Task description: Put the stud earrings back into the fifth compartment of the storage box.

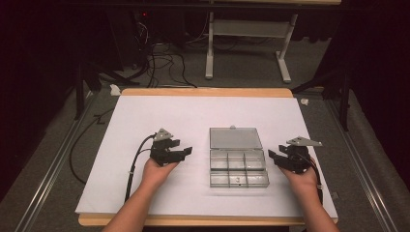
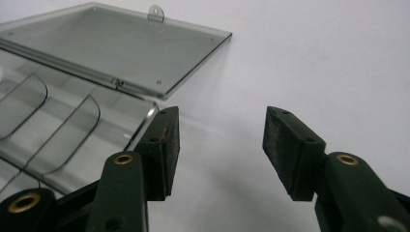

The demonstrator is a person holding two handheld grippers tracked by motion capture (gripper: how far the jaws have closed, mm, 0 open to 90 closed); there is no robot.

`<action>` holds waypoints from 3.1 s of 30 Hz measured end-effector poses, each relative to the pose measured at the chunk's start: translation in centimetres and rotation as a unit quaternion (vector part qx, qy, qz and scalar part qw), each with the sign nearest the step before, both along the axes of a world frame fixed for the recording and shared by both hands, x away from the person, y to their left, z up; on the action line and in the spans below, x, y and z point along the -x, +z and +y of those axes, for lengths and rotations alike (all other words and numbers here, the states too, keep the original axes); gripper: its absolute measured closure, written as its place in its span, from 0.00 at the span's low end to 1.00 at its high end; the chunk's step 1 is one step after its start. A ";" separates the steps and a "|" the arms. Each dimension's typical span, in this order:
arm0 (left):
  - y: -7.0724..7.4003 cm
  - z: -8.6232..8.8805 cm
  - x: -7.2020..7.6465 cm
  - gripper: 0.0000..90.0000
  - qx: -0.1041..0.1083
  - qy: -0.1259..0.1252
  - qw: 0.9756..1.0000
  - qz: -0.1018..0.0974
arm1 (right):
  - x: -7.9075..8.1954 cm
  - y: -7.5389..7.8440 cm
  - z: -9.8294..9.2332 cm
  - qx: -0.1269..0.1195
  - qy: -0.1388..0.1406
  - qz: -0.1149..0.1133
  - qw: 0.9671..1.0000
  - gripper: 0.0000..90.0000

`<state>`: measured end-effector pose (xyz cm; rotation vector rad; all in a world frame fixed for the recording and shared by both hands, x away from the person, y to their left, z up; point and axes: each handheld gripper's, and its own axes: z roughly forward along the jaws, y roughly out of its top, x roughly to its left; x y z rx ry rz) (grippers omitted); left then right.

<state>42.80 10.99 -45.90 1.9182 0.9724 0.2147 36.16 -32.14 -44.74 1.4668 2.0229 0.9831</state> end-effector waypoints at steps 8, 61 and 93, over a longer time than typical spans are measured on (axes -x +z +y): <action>0.5 -1.4 -0.9 0.38 0.008 -0.005 1.000 0.008 | -1.4 1.2 0.8 0.006 0.006 0.002 1.000 0.54; -2.3 -8.2 -3.1 0.39 0.076 -0.032 0.994 0.072 | -8.0 -2.0 2.8 -0.156 0.051 0.138 0.977 0.27; -1.2 -8.8 -2.7 0.49 0.057 -0.027 0.997 0.049 | -7.2 -0.6 2.6 -0.131 0.055 0.092 0.986 0.49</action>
